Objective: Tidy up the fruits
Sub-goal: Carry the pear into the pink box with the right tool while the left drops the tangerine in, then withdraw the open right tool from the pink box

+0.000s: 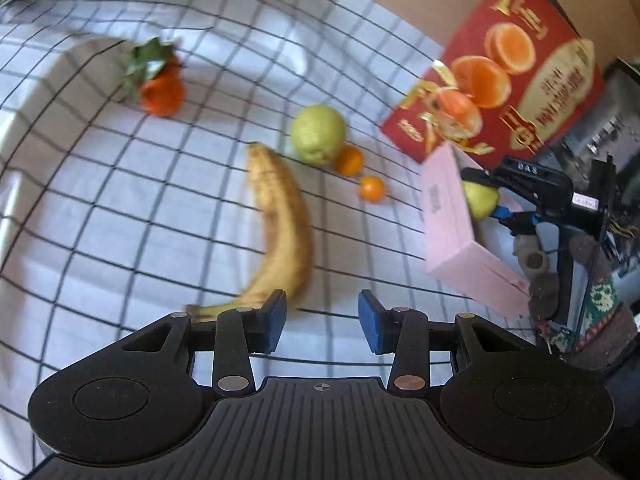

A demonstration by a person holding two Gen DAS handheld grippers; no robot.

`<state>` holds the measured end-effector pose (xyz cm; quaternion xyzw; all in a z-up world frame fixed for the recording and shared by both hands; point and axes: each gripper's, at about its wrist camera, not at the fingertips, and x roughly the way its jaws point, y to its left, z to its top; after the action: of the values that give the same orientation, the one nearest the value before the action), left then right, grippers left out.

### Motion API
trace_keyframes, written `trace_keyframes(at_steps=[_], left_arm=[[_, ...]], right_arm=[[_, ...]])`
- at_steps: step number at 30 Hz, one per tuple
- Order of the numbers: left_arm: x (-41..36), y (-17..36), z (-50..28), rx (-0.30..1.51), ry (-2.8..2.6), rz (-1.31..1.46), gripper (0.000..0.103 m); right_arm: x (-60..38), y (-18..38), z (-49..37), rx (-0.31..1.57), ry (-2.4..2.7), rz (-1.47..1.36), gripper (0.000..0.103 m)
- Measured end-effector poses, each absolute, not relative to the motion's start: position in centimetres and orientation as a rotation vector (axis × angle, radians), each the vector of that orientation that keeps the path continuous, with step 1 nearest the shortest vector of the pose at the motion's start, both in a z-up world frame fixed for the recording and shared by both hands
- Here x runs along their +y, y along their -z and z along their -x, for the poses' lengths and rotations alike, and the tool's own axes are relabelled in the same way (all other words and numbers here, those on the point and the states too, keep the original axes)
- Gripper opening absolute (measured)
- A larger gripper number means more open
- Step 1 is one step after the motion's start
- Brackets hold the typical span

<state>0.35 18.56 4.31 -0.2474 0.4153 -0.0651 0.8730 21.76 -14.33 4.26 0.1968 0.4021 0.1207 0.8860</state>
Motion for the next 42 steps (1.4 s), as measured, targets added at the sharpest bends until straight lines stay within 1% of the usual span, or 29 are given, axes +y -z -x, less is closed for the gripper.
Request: trace_keyframes(at_steps=[5, 10, 13, 20, 24, 27, 30, 33, 36, 40, 42], left_arm=[[18.8, -3.8, -0.4, 0.868, 0.138, 0.54, 0.044], [18.2, -3.9, -0.5, 0.87, 0.166, 0.52, 0.044], [18.0, -3.9, -0.5, 0.869, 0.171, 0.519, 0.044], [17.2, -4.1, -1.0, 0.877, 0.188, 0.509, 0.044], [17.0, -4.2, -1.4, 0.88, 0.192, 0.5, 0.044], [16.8, -4.3, -1.6, 0.877, 0.198, 0.5, 0.044], [16.6, -4.3, -1.7, 0.874, 0.202, 0.502, 0.044], [16.4, -4.4, -1.7, 0.876, 0.208, 0.5, 0.044], [16.6, -4.4, -1.6, 0.881, 0.21, 0.491, 0.044], [17.3, -4.5, -1.1, 0.884, 0.191, 0.491, 0.044], [17.8, -4.5, -1.0, 0.882, 0.177, 0.498, 0.044]], right_arm=[[-13.2, -4.7, -21.5, 0.826, -0.213, -0.296, 0.06], [-11.7, -5.4, -21.0, 0.77, -0.142, -0.127, 0.06], [-12.2, -5.0, -21.3, 0.817, -0.228, -0.195, 0.06], [-12.8, -5.3, -20.5, 0.817, -0.287, -0.213, 0.061], [-13.3, -7.4, -19.1, 0.728, -0.331, -0.174, 0.061], [-14.2, -8.7, -19.0, 0.686, -0.299, -0.146, 0.064], [-16.1, -8.1, -20.7, 0.74, -0.236, -0.179, 0.064], [-17.5, -5.9, -23.0, 0.831, -0.234, -0.256, 0.064], [-16.9, -4.2, -24.9, 0.89, -0.252, -0.294, 0.063], [-15.2, -2.8, -26.8, 0.959, -0.272, -0.258, 0.063], [-15.4, -2.7, -26.7, 0.969, -0.31, -0.274, 0.054]])
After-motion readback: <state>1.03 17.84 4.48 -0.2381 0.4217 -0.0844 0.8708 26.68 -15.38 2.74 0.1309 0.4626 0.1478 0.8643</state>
